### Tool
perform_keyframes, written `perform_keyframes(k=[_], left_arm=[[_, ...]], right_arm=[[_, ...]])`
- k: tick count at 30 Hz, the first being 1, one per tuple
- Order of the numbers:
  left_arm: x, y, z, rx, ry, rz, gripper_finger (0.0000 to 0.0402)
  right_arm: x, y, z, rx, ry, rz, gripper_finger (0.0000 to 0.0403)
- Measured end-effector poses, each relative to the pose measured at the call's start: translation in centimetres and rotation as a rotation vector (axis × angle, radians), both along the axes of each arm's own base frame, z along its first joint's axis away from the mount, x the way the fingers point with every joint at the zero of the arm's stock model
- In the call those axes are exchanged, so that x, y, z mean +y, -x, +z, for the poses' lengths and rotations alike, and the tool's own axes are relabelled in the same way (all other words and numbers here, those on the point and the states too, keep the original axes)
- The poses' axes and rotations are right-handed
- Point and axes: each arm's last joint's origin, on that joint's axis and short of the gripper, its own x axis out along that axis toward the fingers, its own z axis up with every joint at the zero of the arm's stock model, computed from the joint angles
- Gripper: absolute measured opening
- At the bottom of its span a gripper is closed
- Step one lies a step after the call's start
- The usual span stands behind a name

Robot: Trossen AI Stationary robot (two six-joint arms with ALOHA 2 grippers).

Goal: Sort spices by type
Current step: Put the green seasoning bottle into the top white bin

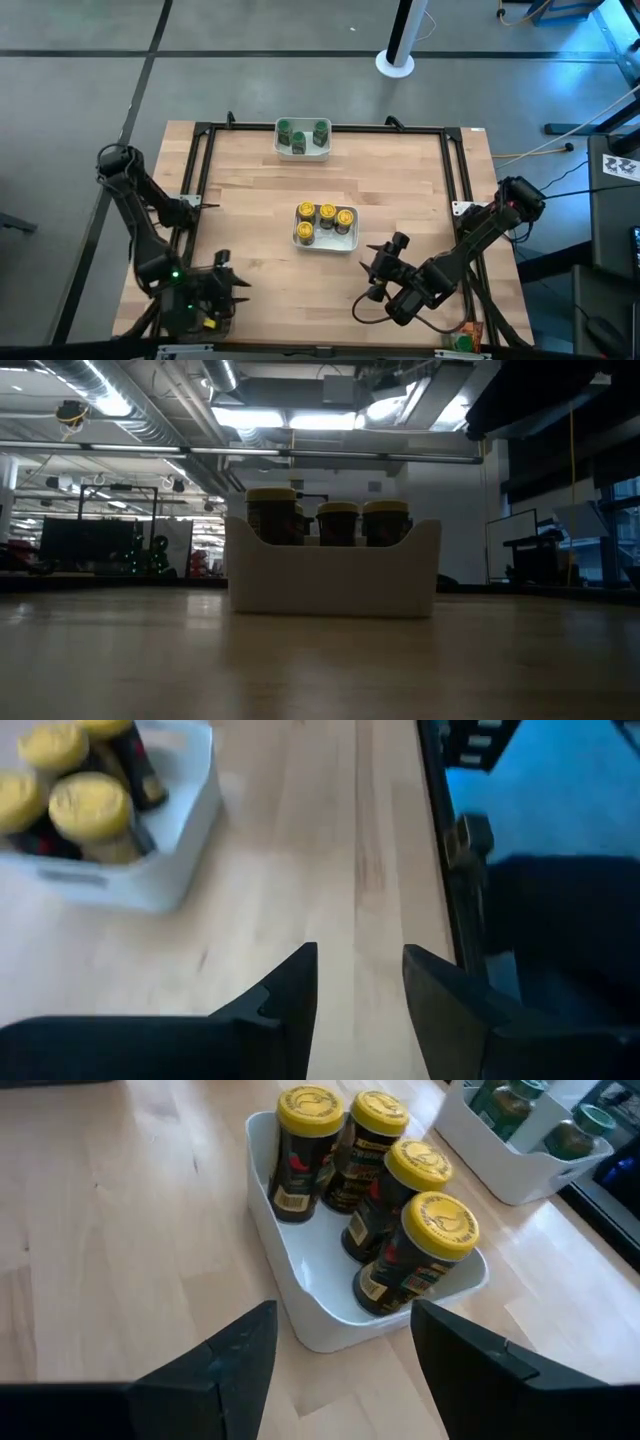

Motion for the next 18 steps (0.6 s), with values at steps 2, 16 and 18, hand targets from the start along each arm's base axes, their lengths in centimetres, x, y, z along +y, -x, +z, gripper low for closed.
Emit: perform_keyframes(k=[2,16,18], left_arm=[[0.2,-1.0,-0.4,-0.023,-0.033,-0.005,0.0131],[1.1,-5.8,-4.6,-0.064,-0.18,0.002,0.0131],[1.2,-6.3,-5.2,-0.048,-0.197,0.014,0.0131]], right_arm=[[0.1,-0.1,0.0,0.017,-0.012,0.027,0.023],[1.5,0.7,5.3,0.409,-0.368,0.183,0.023],[1.3,1.3,6.1,0.507,-0.429,0.152,0.023]])
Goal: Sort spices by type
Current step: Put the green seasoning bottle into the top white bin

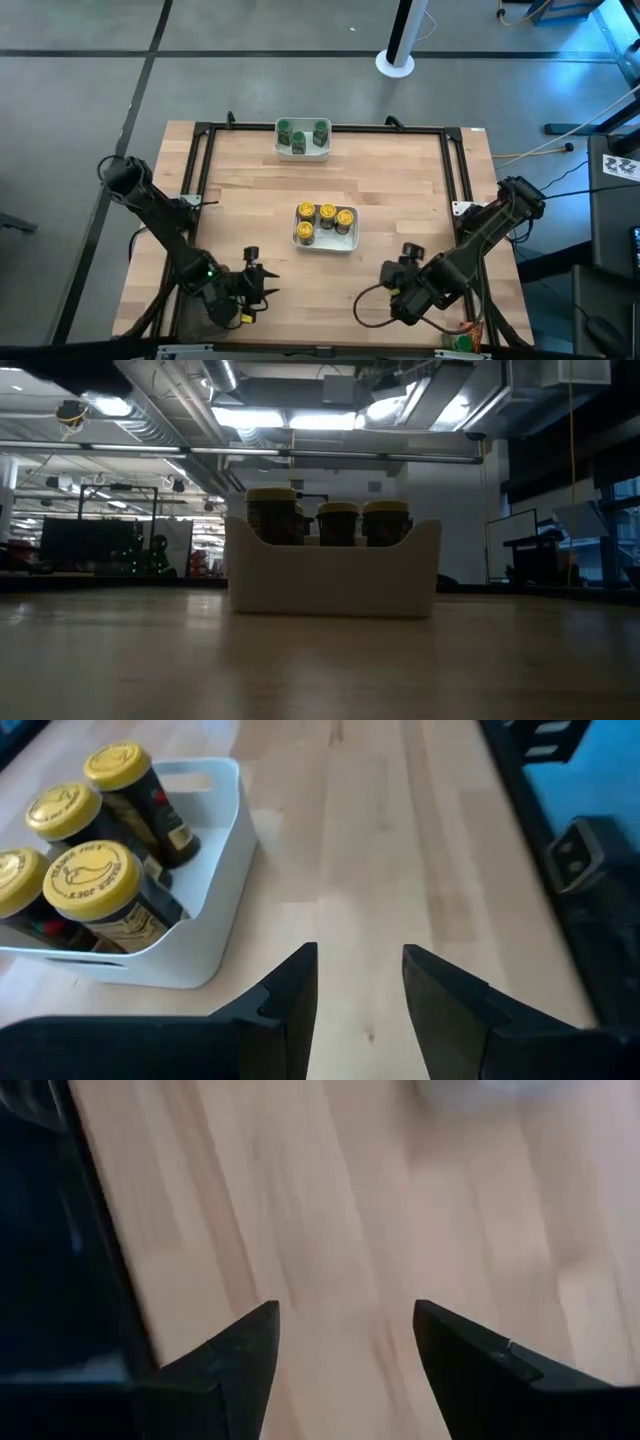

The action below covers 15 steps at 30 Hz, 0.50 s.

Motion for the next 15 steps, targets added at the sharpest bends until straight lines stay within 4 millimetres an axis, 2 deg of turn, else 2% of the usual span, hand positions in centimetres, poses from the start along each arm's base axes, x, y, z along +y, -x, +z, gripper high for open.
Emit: perform_keyframes(k=[3,9,15], left_arm=[[0.1,-0.5,-0.9,0.024,-0.035,0.009,0.0131],[0.2,-1.4,-2.4,0.067,-0.117,0.0,0.0131],[0.5,-1.8,-2.9,0.088,-0.178,-0.017,0.0131]], right_arm=[[-0.3,0.9,0.9,0.147,-0.054,-0.053,0.023],[-0.7,2.2,1.0,0.374,-0.123,-0.196,0.023],[0.5,3.6,0.7,0.485,-0.189,-0.272,0.023]])
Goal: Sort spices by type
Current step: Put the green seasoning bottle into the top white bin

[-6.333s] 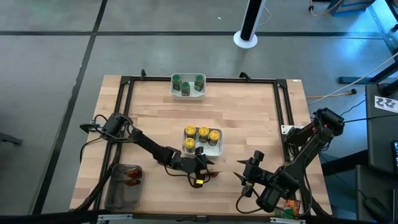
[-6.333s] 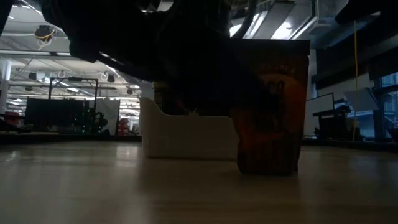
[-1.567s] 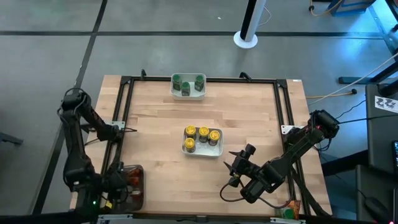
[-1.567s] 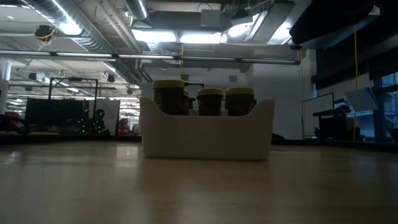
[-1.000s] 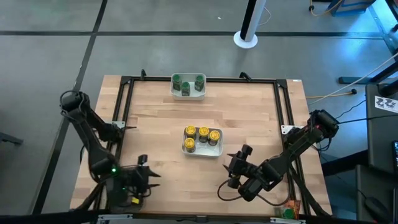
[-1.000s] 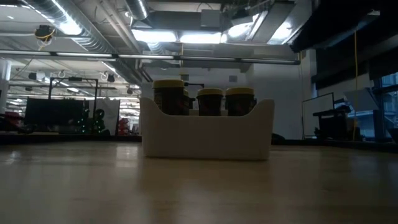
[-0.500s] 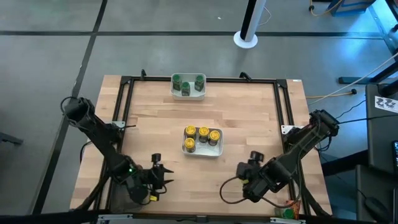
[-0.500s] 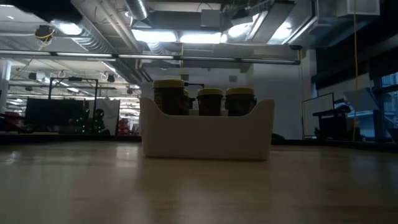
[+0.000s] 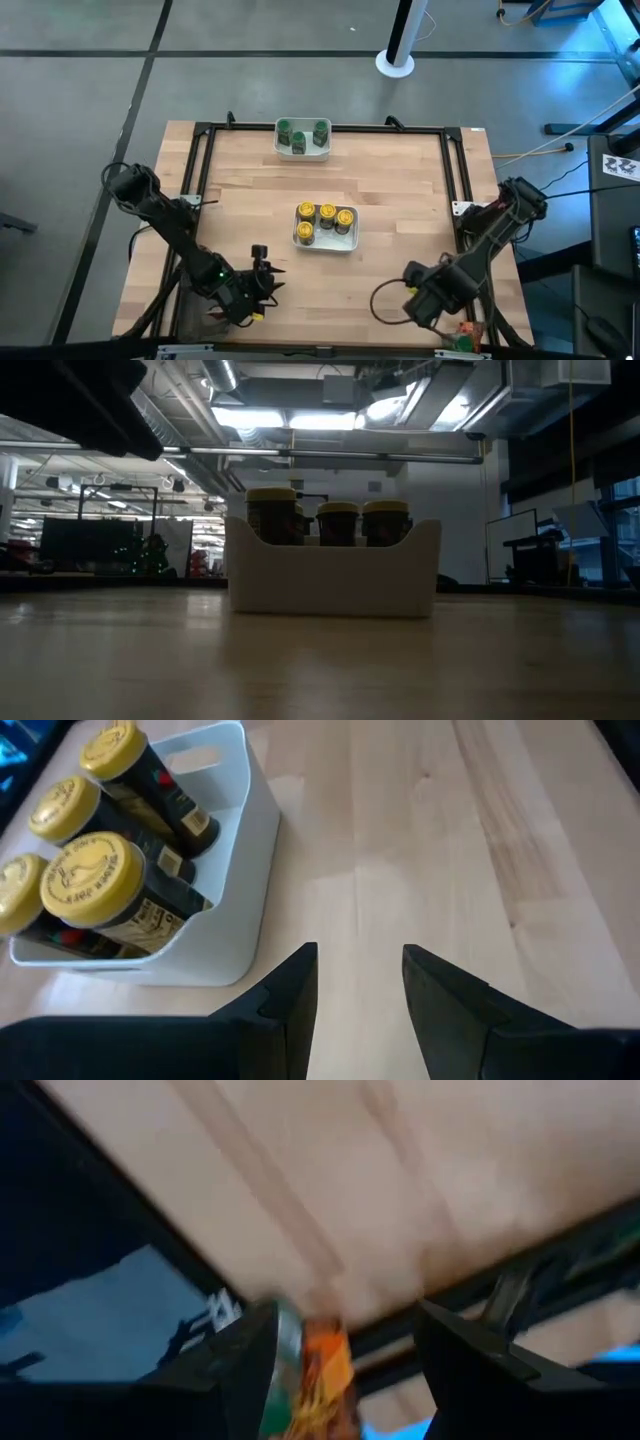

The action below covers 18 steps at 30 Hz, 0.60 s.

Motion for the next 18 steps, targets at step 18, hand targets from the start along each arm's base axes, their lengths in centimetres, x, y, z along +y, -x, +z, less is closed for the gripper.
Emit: perform_keyframes(k=[18], left_arm=[[0.9,-0.8,0.0,0.015,-0.077,-0.024,0.0131]], right_arm=[[5.0,4.8,0.3,0.292,-0.094,-0.411,0.023]])
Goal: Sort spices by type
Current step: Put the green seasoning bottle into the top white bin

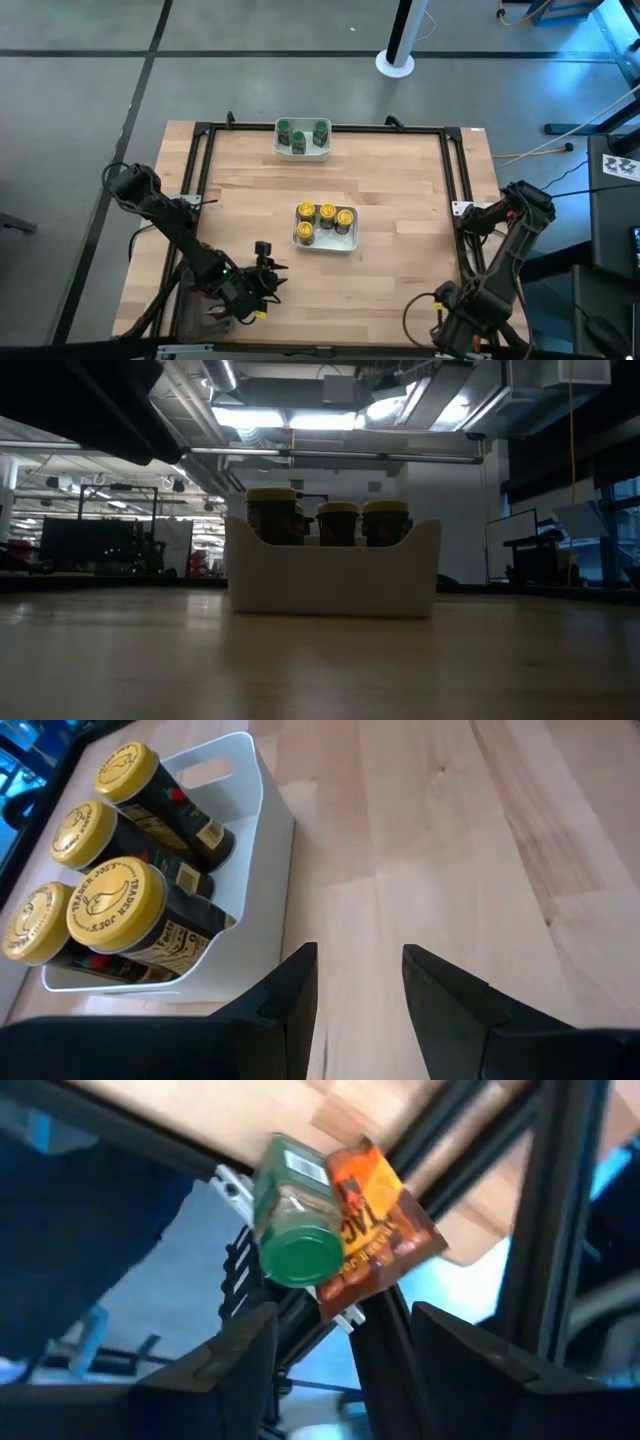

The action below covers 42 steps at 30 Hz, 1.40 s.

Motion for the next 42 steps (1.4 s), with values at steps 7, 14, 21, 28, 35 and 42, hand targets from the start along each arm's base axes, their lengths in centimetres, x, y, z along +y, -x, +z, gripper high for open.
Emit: perform_keyframes(k=[7,14,21,28,35,42], left_arm=[[0.2,-0.2,0.0,0.005,-0.019,-0.006,0.0131],[0.6,-0.5,0.0,0.007,-0.023,0.007,0.0131],[0.7,-0.6,0.0,0.007,-0.024,0.009,0.0131],[0.7,-0.6,0.0,0.006,-0.022,0.011,0.0131],[0.7,-0.6,0.0,0.007,-0.024,0.009,0.0131],[0.7,-0.6,0.0,0.006,-0.022,0.011,0.0131]], right_arm=[[0.4,0.4,0.0,0.026,0.046,-0.107,0.023],[1.4,0.0,-1.1,-0.082,-0.017,0.108,0.023],[2.4,-0.3,-1.9,-0.155,-0.054,0.191,0.023],[3.0,0.8,-2.1,-0.236,0.036,0.184,0.023],[3.3,1.7,-2.2,-0.208,0.084,0.104,0.0273],[3.6,2.0,-2.2,-0.244,0.072,0.147,0.0359]])
